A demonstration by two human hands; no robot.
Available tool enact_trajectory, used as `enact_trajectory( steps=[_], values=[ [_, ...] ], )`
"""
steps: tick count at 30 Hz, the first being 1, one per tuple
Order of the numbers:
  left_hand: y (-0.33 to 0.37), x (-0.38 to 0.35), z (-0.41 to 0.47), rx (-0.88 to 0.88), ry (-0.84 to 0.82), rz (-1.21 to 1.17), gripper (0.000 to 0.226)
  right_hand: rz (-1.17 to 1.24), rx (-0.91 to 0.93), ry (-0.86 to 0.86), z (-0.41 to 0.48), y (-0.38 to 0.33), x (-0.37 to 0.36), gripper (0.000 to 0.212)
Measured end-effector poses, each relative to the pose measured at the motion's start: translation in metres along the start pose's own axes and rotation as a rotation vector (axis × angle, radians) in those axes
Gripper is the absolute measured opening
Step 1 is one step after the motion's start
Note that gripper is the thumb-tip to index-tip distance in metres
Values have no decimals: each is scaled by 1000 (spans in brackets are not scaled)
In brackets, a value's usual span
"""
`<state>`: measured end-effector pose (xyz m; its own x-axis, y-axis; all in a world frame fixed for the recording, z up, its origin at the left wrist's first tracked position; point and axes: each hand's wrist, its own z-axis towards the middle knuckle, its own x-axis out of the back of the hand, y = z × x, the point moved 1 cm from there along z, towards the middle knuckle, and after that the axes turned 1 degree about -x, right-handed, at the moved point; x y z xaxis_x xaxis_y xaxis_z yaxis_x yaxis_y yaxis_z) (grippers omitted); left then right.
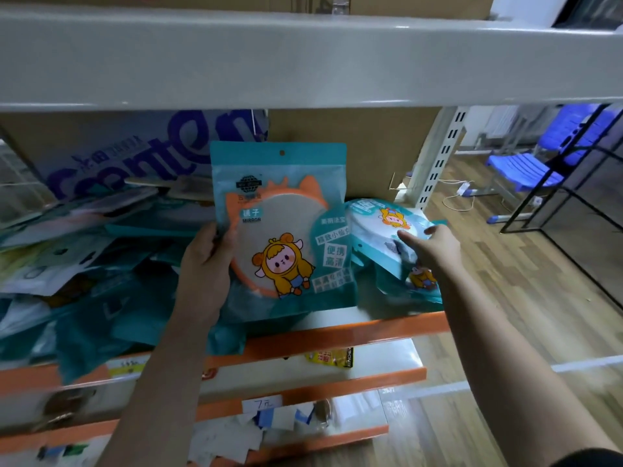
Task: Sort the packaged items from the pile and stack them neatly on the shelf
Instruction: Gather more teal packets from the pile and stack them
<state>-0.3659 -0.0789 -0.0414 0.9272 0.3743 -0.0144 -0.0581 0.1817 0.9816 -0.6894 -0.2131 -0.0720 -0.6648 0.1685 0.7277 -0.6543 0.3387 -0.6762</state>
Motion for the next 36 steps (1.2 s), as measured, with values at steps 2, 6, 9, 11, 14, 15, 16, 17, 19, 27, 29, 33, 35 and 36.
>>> enact_trajectory(
  steps=[2, 6, 9, 11, 14, 15, 16, 17, 19, 27, 29, 33, 35, 36],
  values=[
    [-1, 1, -4, -7, 9, 11, 17, 140, -68, -23, 0, -2, -1, 55],
    [1, 3, -9, -3, 21, -9, 17, 513, -267, -148, -3, 0, 1, 35],
    [2, 1, -13, -12, 17, -16, 17, 707, -336, -248, -10, 2, 1, 25],
    [0, 0, -16, -18, 16, -2, 17, 775, -336, -270, -13, 2, 1, 21],
    [0, -2, -17, -21, 24, 42, 18, 932, -315, -297, -13, 4, 1, 24],
    [0, -1, -17, -14, 41, 58, 18, 968, -304, -292, -15, 3, 2, 23],
    [0, -1, -17, -12, 60, 71, 19, 979, -282, -265, -15, 4, 2, 23],
    [2, 0, -17, -20, 77, 82, 20, 995, -257, -238, -17, 3, 2, 27],
    [6, 5, -18, -46, 111, 106, 18, 1025, -178, -213, -22, 1, 2, 32],
    [29, 84, -30, -97, 363, 148, 16, 1073, 244, -480, -89, -66, -23, 27],
    [35, 119, -39, -102, 439, 201, 16, 1032, 341, -478, -115, -89, -36, 25],
    [38, 207, -67, -74, 558, 281, 15, 955, 497, -442, -173, -134, -78, 15],
    [38, 255, -87, -50, 618, 292, 17, 929, 556, -472, -208, -156, -105, 18],
    [38, 279, -97, -39, 647, 287, 16, 915, 576, -488, -227, -167, -119, 21]
  ],
)
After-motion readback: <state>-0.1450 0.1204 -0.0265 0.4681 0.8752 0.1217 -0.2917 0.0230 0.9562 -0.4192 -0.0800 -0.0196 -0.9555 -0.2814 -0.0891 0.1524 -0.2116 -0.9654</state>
